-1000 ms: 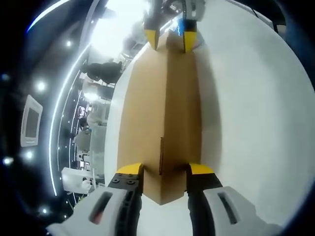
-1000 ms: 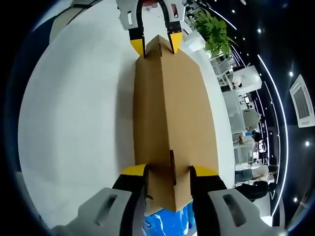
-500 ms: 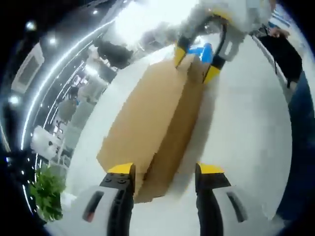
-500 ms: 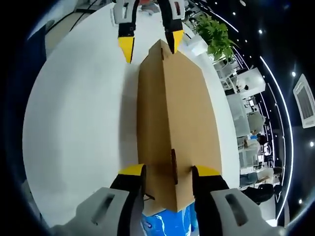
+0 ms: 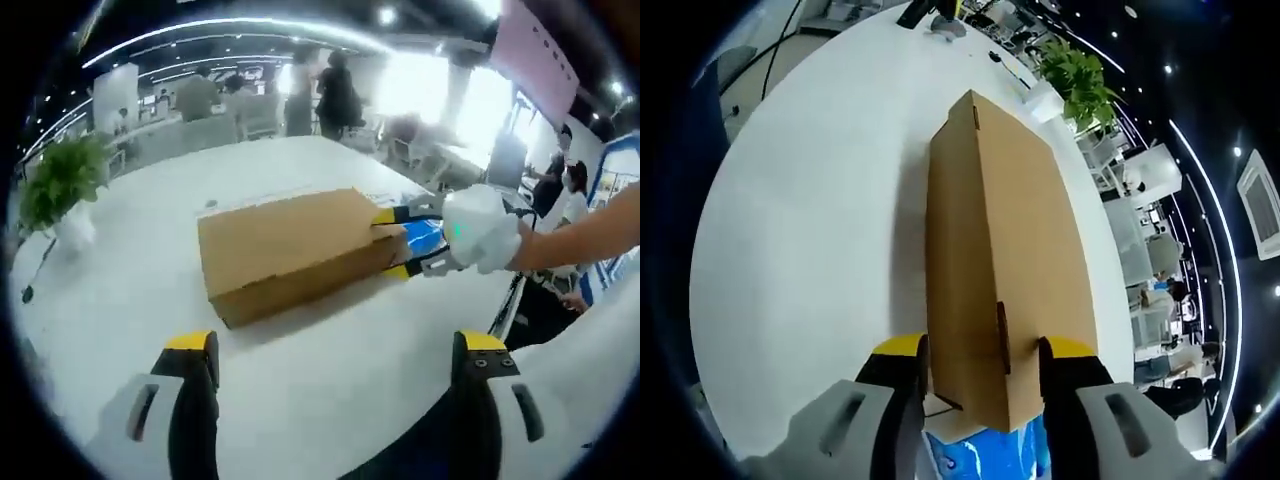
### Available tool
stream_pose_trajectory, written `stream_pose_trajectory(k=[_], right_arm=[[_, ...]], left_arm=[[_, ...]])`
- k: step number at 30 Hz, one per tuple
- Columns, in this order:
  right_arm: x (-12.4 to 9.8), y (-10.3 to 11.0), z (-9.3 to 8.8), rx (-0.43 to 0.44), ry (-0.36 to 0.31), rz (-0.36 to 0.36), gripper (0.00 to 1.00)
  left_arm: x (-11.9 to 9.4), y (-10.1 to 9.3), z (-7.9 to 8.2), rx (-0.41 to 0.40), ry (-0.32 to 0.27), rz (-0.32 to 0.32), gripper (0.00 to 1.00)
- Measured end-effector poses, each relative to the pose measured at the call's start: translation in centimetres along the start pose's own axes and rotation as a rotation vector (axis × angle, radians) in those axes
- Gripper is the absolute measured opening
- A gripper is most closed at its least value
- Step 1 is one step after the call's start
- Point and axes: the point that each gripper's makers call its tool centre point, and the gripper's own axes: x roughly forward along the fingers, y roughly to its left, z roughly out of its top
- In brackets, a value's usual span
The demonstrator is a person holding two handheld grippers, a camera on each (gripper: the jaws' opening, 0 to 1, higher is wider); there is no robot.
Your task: Operate the shoe box by opening the lid, removing the specified soft item, and placing it in the target area until the item is outside and the box remains undamaged.
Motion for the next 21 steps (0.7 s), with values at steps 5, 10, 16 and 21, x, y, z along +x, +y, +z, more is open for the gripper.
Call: stream_pose_trajectory(k=[5, 10, 16, 21], right_arm=[[0.0, 0.6, 0.1, 0.003, 0.001, -0.001, 0.53], [0.2, 0.6, 0.1, -0.007, 0.032, -0.011, 0.54], [0.0, 0.1, 0.3, 0.044, 0.05, -0.018, 0.51], [-0.7, -0.1, 1.0, 0.274, 0.006, -0.002, 0.56]], left_arm=[[-1.2, 0.1, -0.3, -0.024, -0.009, 0.013, 0.99], [-2.4, 0.2, 0.8, -0.016, -0.019, -0.001, 0.99], [-3.0, 2.2, 0.9, -0.009, -0.02, -0.012, 0.99], [-3.2, 2.9, 1.3, 0.004, -0.018, -0.024, 0.99]])
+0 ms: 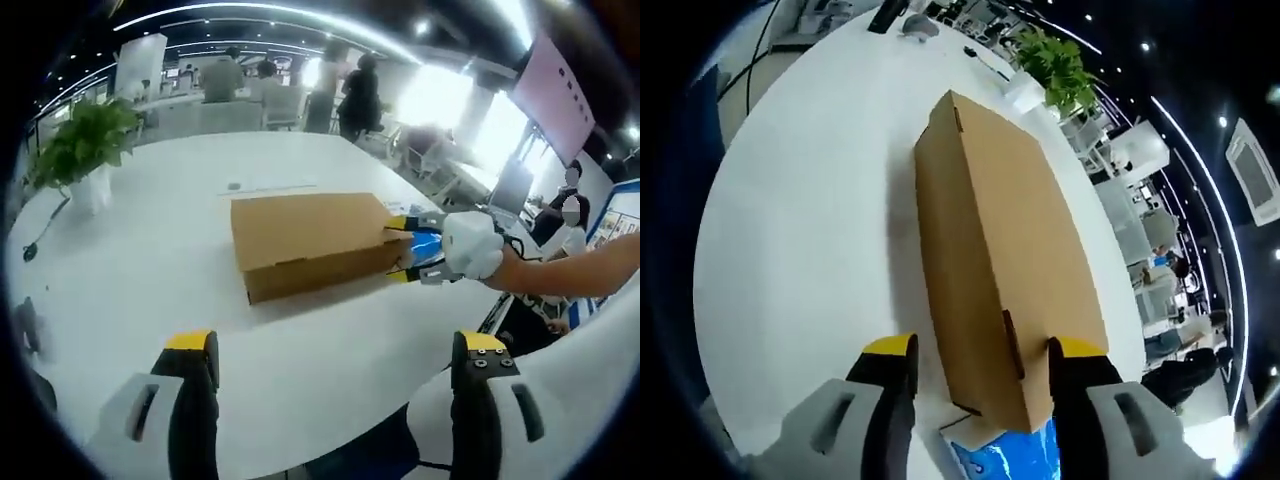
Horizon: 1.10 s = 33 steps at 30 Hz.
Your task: Operate the shoe box by opening the lid, removing the specified soft item, and placing it in the target area until the item is outside and the box remains undamaged.
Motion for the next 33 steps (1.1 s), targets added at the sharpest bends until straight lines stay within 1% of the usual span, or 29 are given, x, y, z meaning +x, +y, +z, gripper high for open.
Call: stream_pose_trajectory(k=[1, 2, 3, 5, 6, 7, 8, 9, 11, 12, 13, 14, 15, 17, 19, 20, 21, 22, 23, 25, 26, 28, 29, 30, 33], right_arm=[[-0.2, -0.2, 0.2, 0.041, -0.011, 0.004, 0.6], [-0.7, -0.4, 0.4, 0.1, -0.016, 0.012, 0.68], [-1.1, -0.9, 0.6, 0.148, -0.029, 0.001, 0.74], [-2.1, -1.5, 1.2, 0.231, -0.066, 0.004, 0.8], [-3.0, -1.7, 1.4, 0.305, -0.074, 0.006, 0.83], [-3.4, -1.7, 1.7, 0.355, -0.086, 0.019, 0.86], [-3.7, -1.6, 1.9, 0.398, -0.108, 0.03, 0.9], [-4.0, -1.7, 1.9, 0.43, -0.12, 0.028, 0.91], [-6.2, -3.0, 1.8, 0.461, -0.113, 0.0, 0.92], [-6.6, -3.3, 1.7, 0.478, -0.12, -0.007, 0.92], [-7.6, -3.8, 1.5, 0.507, -0.126, -0.023, 0.92], [-8.2, -3.9, 1.5, 0.518, -0.125, -0.024, 0.92], [-9.2, -4.2, 1.2, 0.55, -0.124, -0.033, 0.92], [-10.9, -4.5, 1.0, 0.595, -0.15, -0.056, 0.92], [-11.9, -4.3, 0.2, 0.619, -0.14, -0.063, 0.92], [-12.9, -3.9, -0.3, 0.65, -0.127, -0.071, 0.93], [-13.4, -3.7, -0.6, 0.676, -0.123, -0.071, 0.93], [-14.4, -3.2, -0.6, 0.705, -0.122, -0.069, 0.93], [-14.7, -3.0, -0.8, 0.715, -0.12, -0.069, 0.94], [-15.6, -2.6, -1.8, 0.728, -0.112, -0.084, 0.94], [-16.1, -2.1, -2.5, 0.743, -0.098, -0.088, 0.94], [-16.9, -1.3, -3.9, 0.792, -0.073, -0.089, 0.94], [-17.0, -1.2, -4.0, 0.803, -0.069, -0.087, 0.95], [-17.6, -0.7, -4.8, 0.85, -0.063, -0.08, 0.95], [-18.8, 0.1, -6.0, 0.89, -0.066, -0.087, 0.95]], left_arm=[[0.0, 0.1, 0.1, 0.002, -0.002, -0.002, 0.99], [0.1, 0.2, 0.1, 0.006, -0.001, -0.008, 0.99], [0.1, 0.2, 0.1, 0.008, 0.003, -0.01, 0.99], [0.1, 0.2, 0.2, -0.001, 0.002, -0.013, 0.99], [0.1, 0.2, 0.3, -0.008, -0.003, -0.011, 0.99], [0.0, 0.3, 0.3, -0.007, -0.002, -0.004, 0.99], [0.0, 0.5, 0.2, 0.008, 0.004, 0.004, 0.99], [0.0, 0.5, 0.2, 0.012, 0.007, 0.003, 0.99], [-0.1, 0.4, 0.4, 0.008, 0.007, -0.006, 0.99], [-0.3, 0.4, 0.6, 0.001, 0.003, -0.009, 0.99], [-0.6, 0.7, 0.7, -0.007, -0.004, -0.008, 0.99], [-0.7, 0.8, 0.8, -0.007, -0.009, -0.008, 0.99], [-0.8, 0.8, 0.9, -0.005, -0.013, -0.006, 0.99], [-0.9, 1.2, 0.9, -0.007, -0.014, -0.002, 0.99], [-1.1, 1.5, 0.9, -0.014, -0.017, 0.005, 0.99], [-1.2, 1.5, 0.9, -0.018, -0.018, 0.007, 0.99], [-1.2, 1.4, 0.9, -0.022, -0.02, 0.009, 0.99], [-1.2, 1.3, 0.9, -0.028, -0.019, 0.012, 0.99], [-1.3, 1.4, 0.9, -0.032, -0.018, 0.015, 0.99], [-1.3, 1.4, 0.8, -0.031, -0.016, 0.016, 0.99], [-1.2, 1.4, 0.8, -0.029, -0.013, 0.015, 0.99], [-1.4, 1.2, 0.7, -0.029, -0.003, 0.015, 0.99], [-1.4, 1.0, 0.8, -0.029, -0.001, 0.014, 0.99], [-1.7, 1.1, 0.9, -0.031, -0.007, 0.018, 0.99], [-2.0, 0.6, 1.4, -0.028, -0.016, 0.021, 0.99]])
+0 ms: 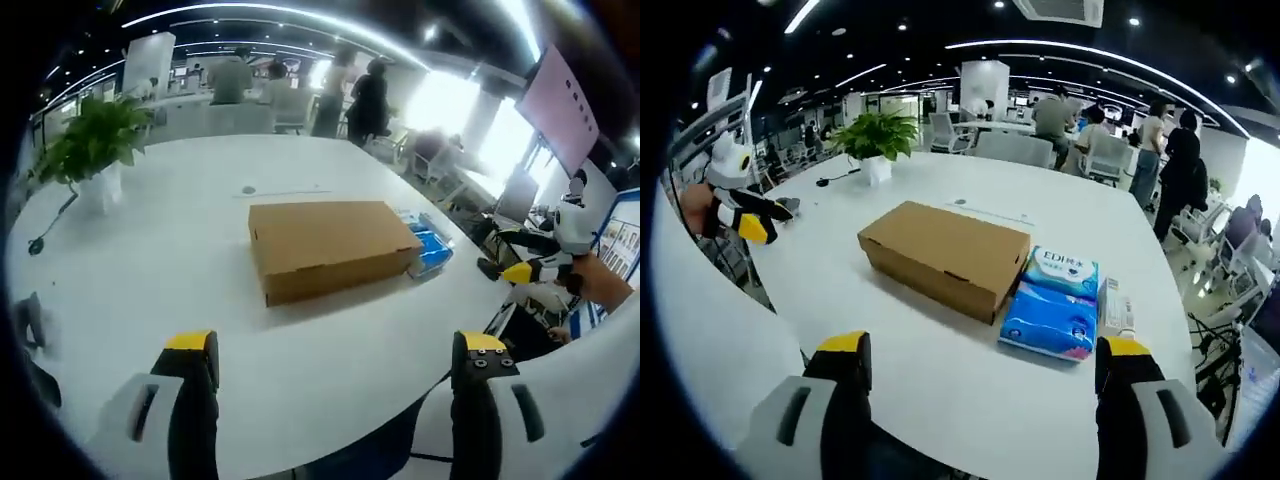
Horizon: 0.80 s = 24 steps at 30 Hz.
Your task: Operate the shoe box by opening the lid, removing the specified soft item, and placing it in the target area until the item is outside and the box remains undamaged.
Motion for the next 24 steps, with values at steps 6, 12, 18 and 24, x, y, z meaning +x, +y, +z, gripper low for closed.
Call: stream_pose_trajectory(k=[6, 12, 18, 24], right_arm=[[-0.2, -0.3, -1.5, 0.085, -0.024, 0.007, 0.94], [-0.4, -0.2, -2.3, 0.107, -0.031, 0.034, 0.93], [-0.9, -0.3, -2.9, 0.12, -0.034, 0.07, 0.91], [-0.6, -1.3, -3.8, 0.123, -0.027, 0.108, 0.89]], left_arm=[[0.7, -0.9, 0.1, -0.009, 0.002, -0.006, 0.99], [1.3, -2.4, -0.1, 0.001, 0.005, -0.005, 0.99], [1.6, -4.0, -1.1, -0.011, 0.019, 0.003, 0.99], [1.9, -5.0, -2.0, -0.039, 0.024, 0.023, 0.99]])
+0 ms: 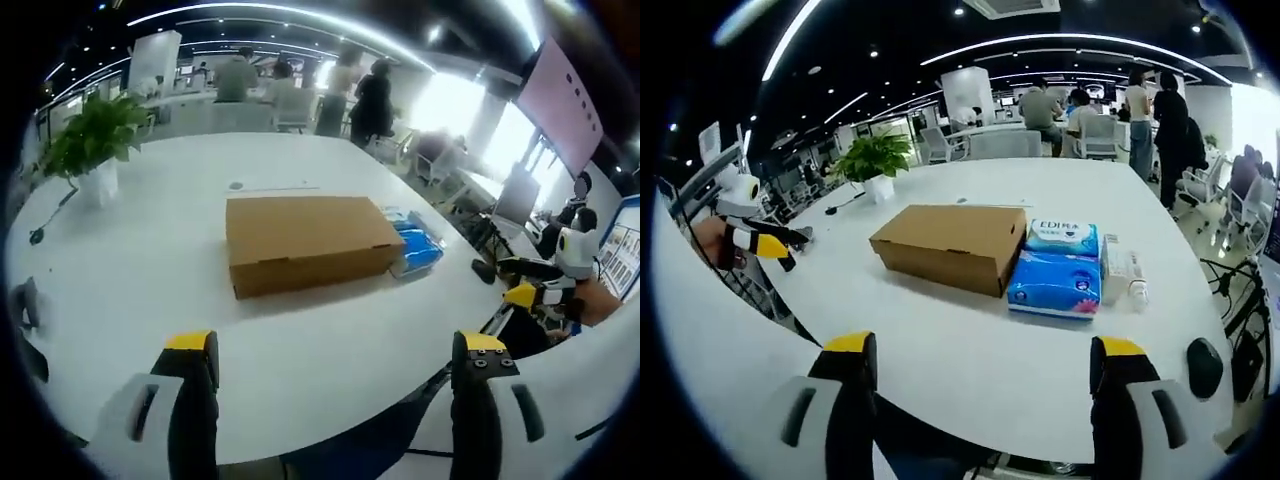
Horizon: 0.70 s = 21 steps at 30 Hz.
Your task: Operate the shoe box by opening the lid, removing the specified soft item, and placing it in the target area until the item is outside and the box remains undamaged.
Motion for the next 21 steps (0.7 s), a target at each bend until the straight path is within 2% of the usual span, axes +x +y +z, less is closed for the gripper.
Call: stream_pose_trajectory(k=[3, 7, 9, 14, 21], right_arm=[[0.0, 0.4, 0.9, -0.005, -0.032, 0.017, 0.88], [0.3, -0.5, 0.5, -0.02, -0.021, 0.032, 0.88], [0.0, -1.0, 0.8, -0.018, -0.032, 0.03, 0.88], [0.1, -1.9, 0.4, 0.016, -0.033, 0.042, 0.87], [0.4, -1.0, 0.6, 0.046, -0.041, 0.067, 0.86]], left_arm=[[0.1, -0.4, -0.1, -0.006, -0.019, 0.017, 0.99], [-0.2, -0.8, -0.9, -0.029, -0.013, 0.037, 0.99], [-0.4, -1.3, -0.7, -0.026, -0.022, 0.046, 0.99], [-0.3, -1.2, -1.0, -0.031, -0.004, 0.061, 0.99], [-0.7, -1.0, -0.8, -0.038, -0.005, 0.087, 0.98]])
